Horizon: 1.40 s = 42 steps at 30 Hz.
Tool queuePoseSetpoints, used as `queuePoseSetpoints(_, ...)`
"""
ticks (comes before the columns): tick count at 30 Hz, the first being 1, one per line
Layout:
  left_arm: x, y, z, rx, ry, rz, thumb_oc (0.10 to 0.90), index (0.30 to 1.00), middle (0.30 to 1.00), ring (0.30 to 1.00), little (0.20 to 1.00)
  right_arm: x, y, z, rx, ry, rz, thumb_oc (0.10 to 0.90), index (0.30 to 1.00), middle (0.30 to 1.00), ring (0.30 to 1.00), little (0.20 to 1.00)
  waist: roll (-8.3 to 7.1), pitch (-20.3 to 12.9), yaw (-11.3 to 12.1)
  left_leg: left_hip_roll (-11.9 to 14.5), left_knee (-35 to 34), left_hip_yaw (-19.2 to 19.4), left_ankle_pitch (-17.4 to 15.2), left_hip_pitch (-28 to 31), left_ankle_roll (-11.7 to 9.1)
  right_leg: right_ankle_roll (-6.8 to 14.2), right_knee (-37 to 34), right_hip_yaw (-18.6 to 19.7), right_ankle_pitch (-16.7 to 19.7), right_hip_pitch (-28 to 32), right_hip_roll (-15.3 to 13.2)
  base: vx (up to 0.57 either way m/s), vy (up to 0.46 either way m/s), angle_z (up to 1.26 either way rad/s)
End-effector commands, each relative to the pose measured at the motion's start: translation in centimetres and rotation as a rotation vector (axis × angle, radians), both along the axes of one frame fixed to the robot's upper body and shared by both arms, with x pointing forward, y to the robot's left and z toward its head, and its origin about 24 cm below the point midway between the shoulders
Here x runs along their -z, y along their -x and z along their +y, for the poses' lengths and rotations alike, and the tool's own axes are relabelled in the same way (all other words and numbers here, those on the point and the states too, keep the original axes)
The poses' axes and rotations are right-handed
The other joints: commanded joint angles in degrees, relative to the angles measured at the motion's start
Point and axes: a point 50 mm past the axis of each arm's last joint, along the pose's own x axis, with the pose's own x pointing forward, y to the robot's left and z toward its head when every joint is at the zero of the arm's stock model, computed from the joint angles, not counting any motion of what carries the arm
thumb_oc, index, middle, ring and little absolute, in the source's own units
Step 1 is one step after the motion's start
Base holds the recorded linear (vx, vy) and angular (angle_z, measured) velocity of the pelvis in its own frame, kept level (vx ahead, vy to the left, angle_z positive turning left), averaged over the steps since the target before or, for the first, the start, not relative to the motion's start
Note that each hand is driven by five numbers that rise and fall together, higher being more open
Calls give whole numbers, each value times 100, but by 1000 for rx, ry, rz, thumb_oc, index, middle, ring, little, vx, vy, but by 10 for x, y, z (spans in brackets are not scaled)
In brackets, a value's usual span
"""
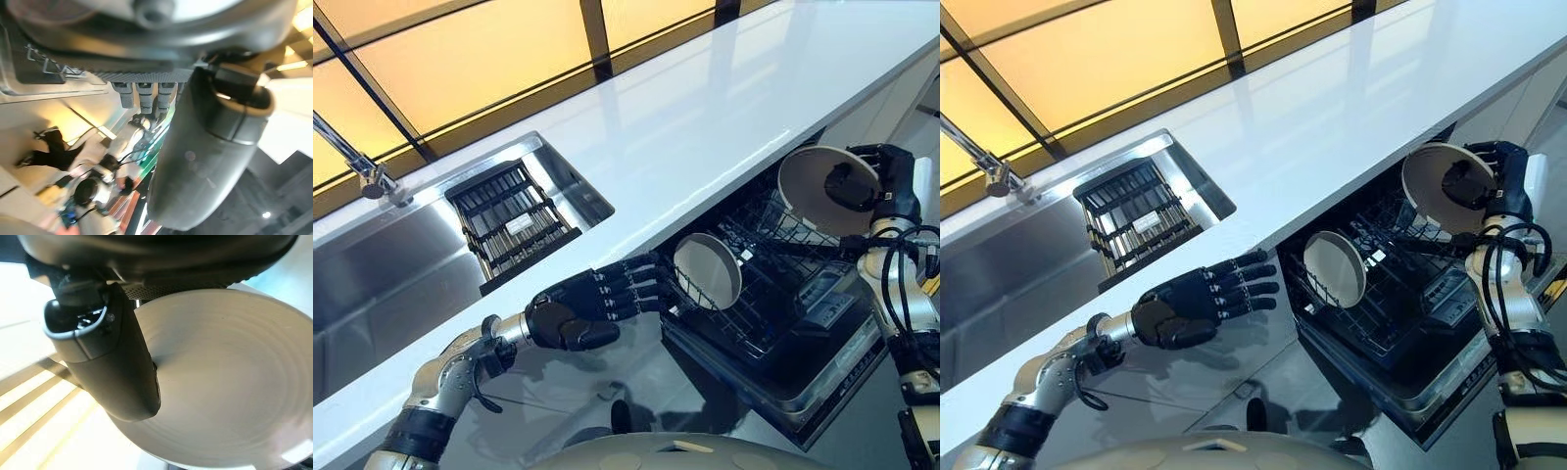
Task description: Pick up plates and place into dishwasher.
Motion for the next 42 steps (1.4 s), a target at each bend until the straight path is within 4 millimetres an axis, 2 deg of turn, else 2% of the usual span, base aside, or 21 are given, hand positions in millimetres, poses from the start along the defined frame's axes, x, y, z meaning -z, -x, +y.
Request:
queuePoseSetpoints(1, 87, 71, 7, 18, -21, 456, 800, 900, 900, 900, 900, -85, -23, -1, -22, 110, -245, 100, 300, 300, 300, 200, -597, -42, 174, -122, 40, -9, -971, 541, -15, 1, 28, -38, 403, -384, 226, 0, 0, 0)
queuePoseSetpoints(5, 104, 86, 13, -10, -75, 510, 800, 900, 900, 900, 900, -78, -28, -1, -30, 85, -184, 100, 300, 300, 300, 200, -620, -29, 212, -109, 40, 0, -969, 539, -21, 6, 28, -46, 401, -386, 224, 3, -6, -1)
queuePoseSetpoints(12, 119, 95, 23, -95, -163, 580, 800, 900, 900, 900, 900, -69, -35, 2, -28, 78, -119, 100, 300, 300, 300, 200, -650, 1, 270, -106, 40, -6, -964, 525, -23, -1, 28, -84, 392, -385, 219, 2, -9, -3)
queuePoseSetpoints(17, 133, 99, 33, -276, -269, 641, 800, 900, 900, 900, 900, -62, -36, 5, -30, 65, -88, 100, 300, 300, 300, 200, -680, 16, 324, -105, 40, -27, -956, 506, -23, -4, 28, -128, 385, -389, 201, 0, 0, 0)
queuePoseSetpoints(20, 137, 96, 45, -379, -407, 585, 800, 900, 900, 900, 900, -59, -37, 8, -26, 51, -78, 100, 300, 300, 300, 200, -709, 29, 352, -100, 40, -44, -938, 495, -33, -4, 28, -154, 390, -389, 197, 0, 0, 0)
queuePoseSetpoints(22, 133, 90, 48, -376, -467, 517, 800, 900, 900, 900, 900, -59, -37, 7, -23, 40, -74, 100, 300, 300, 300, 200, -720, 40, 375, -102, 40, -53, -930, 476, -29, -13, 28, -171, 384, -396, 199, 0, 0, 0)
queuePoseSetpoints(24, 129, 88, 46, -334, -450, 480, 800, 900, 900, 900, 900, -56, -35, 6, -20, 36, -73, 100, 300, 300, 300, 200, -713, 58, 398, -115, 40, -76, -918, 458, -32, -13, 28, -180, 392, -398, 204, -19, -9, 6)
queuePoseSetpoints(26, 121, 86, 43, -280, -338, 465, 800, 900, 900, 900, 900, -55, -33, 4, -20, 30, -74, 100, 300, 300, 300, 200, -699, 80, 414, -112, 40, -74, -916, 463, -32, -10, 28, -201, 395, -389, 200, -21, 5, 8)
queuePoseSetpoints(29, 94, 67, 29, -208, -34, 398, 800, 900, 900, 900, 900, -46, -31, 6, -19, 29, -70, 100, 300, 300, 300, 200, -677, 107, 424, -112, 40, -71, -925, 484, -31, -21, 28, -211, 395, -367, 191, -6, 5, 1)
queuePoseSetpoints(32, 62, 49, 7, -70, 217, 285, 800, 900, 900, 900, 900, -36, -30, 12, -16, 23, -70, 100, 300, 300, 300, 200, -680, 131, 423, -118, 40, -95, -943, 505, -23, -47, 28, -195, 405, -347, 199, 0, 0, 0)
queuePoseSetpoints(33, 41, 40, -7, 34, 365, 229, 800, 900, 900, 900, 900, -32, -31, 14, -20, 19, -67, 100, 300, 300, 300, 200, -681, 138, 406, -120, 40, -94, -961, 519, -15, -57, 28, -188, 408, -334, 194, 0, 0, 0)
queuePoseSetpoints(34, 29, 35, -16, 93, 452, 205, 800, 900, 900, 900, 900, -29, -32, 16, -24, 18, -64, 100, 300, 300, 300, 200, -686, 135, 393, -121, 40, -90, -978, 528, -13, -60, 28, -178, 404, -327, 194, 0, 0, 0)
queuePoseSetpoints(36, 5, 26, -37, 183, 575, 162, 800, 900, 900, 900, 900, -27, -35, 22, -36, 18, -63, 100, 300, 300, 300, 200, -704, 128, 344, -129, 40, -85, -948, 500, -3, -75, 28, -159, 452, -366, 186, -7, -19, 6)
queuePoseSetpoints(40, -38, 20, -69, 319, 789, 166, 800, 900, 900, 900, 900, -28, -42, 32, -58, 40, -55, 100, 300, 300, 300, 200, -712, 114, 225, -130, 40, -37, -993, 549, 3, -90, 28, -89, 446, -355, 206, 31, -5, 3)
queuePoseSetpoints(42, -51, 20, -80, 365, 869, 200, 800, 900, 900, 900, 900, -29, -44, 34, -70, 50, -55, 100, 300, 300, 300, 200, -716, 117, 178, -130, 40, -17, -1003, 563, 4, -96, 28, -68, 449, -354, 212, 0, 0, 0)
